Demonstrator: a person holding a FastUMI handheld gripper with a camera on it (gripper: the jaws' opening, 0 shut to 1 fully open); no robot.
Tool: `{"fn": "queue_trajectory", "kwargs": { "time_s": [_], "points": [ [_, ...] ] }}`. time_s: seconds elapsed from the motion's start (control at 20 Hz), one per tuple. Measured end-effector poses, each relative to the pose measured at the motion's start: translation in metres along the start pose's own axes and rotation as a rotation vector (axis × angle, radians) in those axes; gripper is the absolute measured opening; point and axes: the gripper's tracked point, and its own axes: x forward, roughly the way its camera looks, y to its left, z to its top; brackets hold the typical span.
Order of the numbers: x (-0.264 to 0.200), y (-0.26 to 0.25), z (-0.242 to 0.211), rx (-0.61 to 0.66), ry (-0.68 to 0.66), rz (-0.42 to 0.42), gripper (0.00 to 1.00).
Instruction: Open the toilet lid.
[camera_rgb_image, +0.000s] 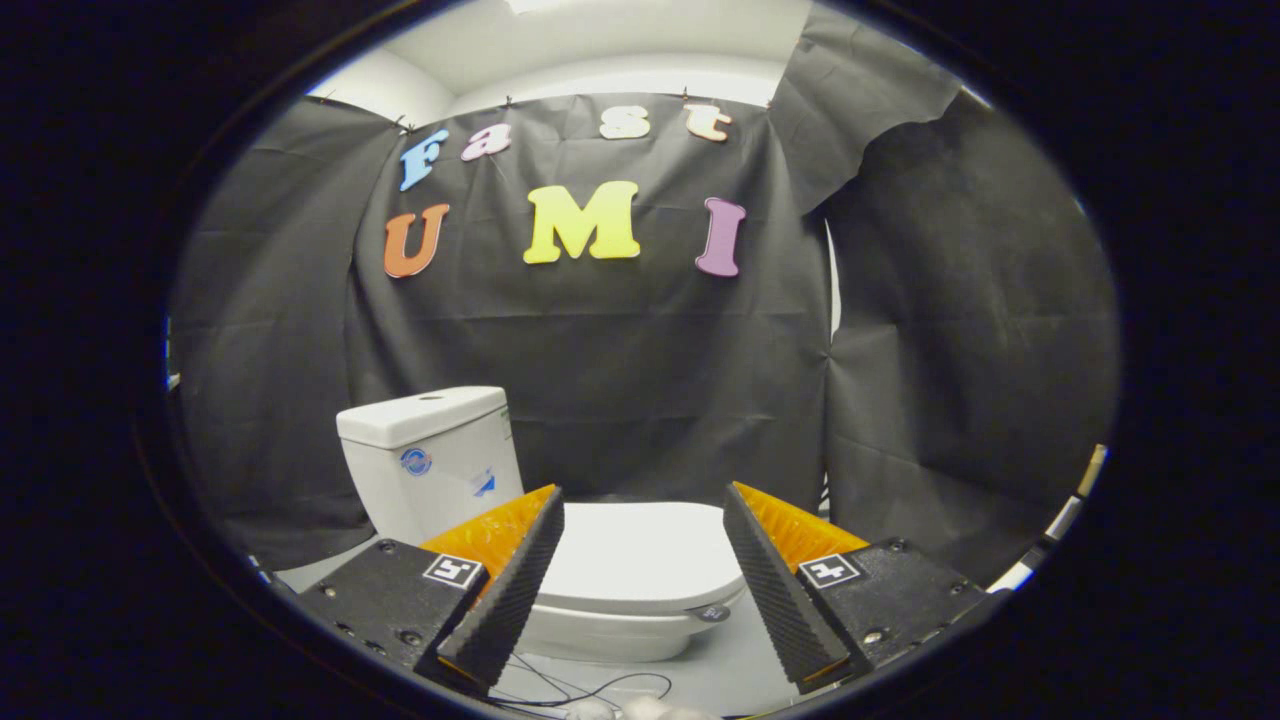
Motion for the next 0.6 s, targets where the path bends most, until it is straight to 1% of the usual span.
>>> {"fn": "queue_trajectory", "kwargs": {
  "time_s": [0.2, 0.35, 0.5, 0.6],
  "points": [
    [0.014, 0.001, 0.006, 0.012, -0.013, 0.016, 1.00],
    [0.035, -0.005, -0.003, 0.036, 0.008, 0.025, 1.00],
    [0.056, -0.019, -0.018, 0.105, 0.031, 0.019, 1.00],
    [0.070, -0.031, -0.038, 0.164, 0.062, 0.016, 1.00]
  ]
}}
